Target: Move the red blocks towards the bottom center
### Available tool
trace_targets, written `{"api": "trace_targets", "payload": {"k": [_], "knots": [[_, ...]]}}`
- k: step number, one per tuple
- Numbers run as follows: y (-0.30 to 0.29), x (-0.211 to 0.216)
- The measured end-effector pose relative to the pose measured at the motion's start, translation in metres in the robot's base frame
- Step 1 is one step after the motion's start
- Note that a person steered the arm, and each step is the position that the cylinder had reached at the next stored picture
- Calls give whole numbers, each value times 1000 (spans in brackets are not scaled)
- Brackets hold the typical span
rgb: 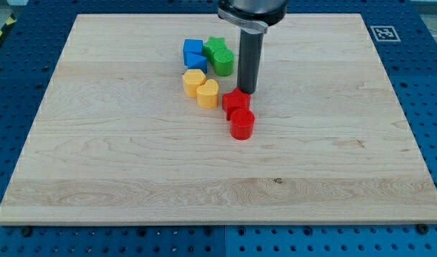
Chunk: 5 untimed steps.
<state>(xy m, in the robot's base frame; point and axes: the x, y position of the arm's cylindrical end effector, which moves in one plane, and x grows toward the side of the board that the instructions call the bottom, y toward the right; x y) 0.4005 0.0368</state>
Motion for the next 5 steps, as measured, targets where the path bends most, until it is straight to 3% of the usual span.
{"api": "trace_targets", "payload": {"k": [2, 4, 5], "knots": [[-22, 20], [-11, 95], [-10, 88]]}}
